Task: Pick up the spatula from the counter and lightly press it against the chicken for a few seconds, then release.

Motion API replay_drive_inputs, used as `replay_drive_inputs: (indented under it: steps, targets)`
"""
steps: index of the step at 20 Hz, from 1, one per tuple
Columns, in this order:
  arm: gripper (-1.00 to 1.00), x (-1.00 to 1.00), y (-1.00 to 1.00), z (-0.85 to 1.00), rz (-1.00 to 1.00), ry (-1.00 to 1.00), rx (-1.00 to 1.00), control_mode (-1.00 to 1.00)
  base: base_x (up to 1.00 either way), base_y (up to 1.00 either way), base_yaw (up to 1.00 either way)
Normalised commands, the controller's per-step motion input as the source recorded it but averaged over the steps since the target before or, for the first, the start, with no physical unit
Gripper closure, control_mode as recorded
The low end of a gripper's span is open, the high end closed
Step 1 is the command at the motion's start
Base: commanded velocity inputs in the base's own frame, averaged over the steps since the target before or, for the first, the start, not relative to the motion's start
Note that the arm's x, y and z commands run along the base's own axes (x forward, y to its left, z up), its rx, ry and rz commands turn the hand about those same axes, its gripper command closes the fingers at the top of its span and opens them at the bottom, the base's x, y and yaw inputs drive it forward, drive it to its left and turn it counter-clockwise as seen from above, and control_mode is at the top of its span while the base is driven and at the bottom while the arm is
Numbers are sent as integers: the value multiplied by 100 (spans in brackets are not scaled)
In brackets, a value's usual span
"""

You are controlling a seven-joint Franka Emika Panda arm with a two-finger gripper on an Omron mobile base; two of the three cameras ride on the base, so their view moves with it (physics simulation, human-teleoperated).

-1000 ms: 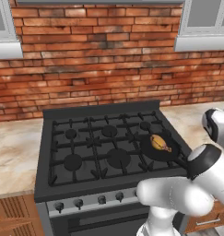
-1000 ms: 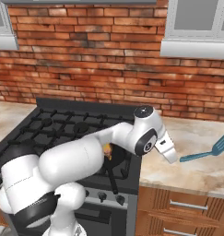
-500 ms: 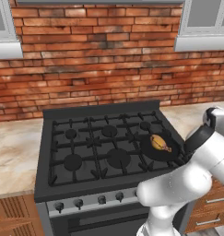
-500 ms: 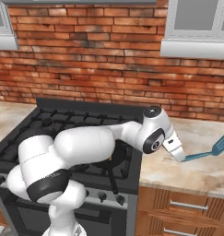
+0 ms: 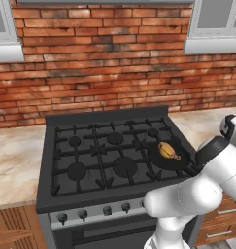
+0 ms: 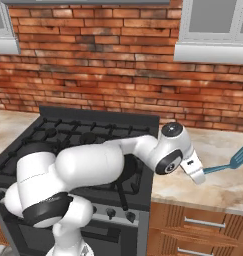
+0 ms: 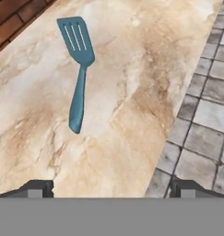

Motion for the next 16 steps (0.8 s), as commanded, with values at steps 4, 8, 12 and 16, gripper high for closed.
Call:
replay_drive_inputs:
  steps: [4,8,12,16]
  targets:
    - [-100,2,0,-1,0,-1,0,-100,0,0,0]
    - [-100,17,0,0,0,0,0,-100,0,0,0]
    - [-100,20,0,0,0,-1,0,-100,0,0,0]
    - [-100,15,-2,-4,1,-2,3,-100,0,0,0]
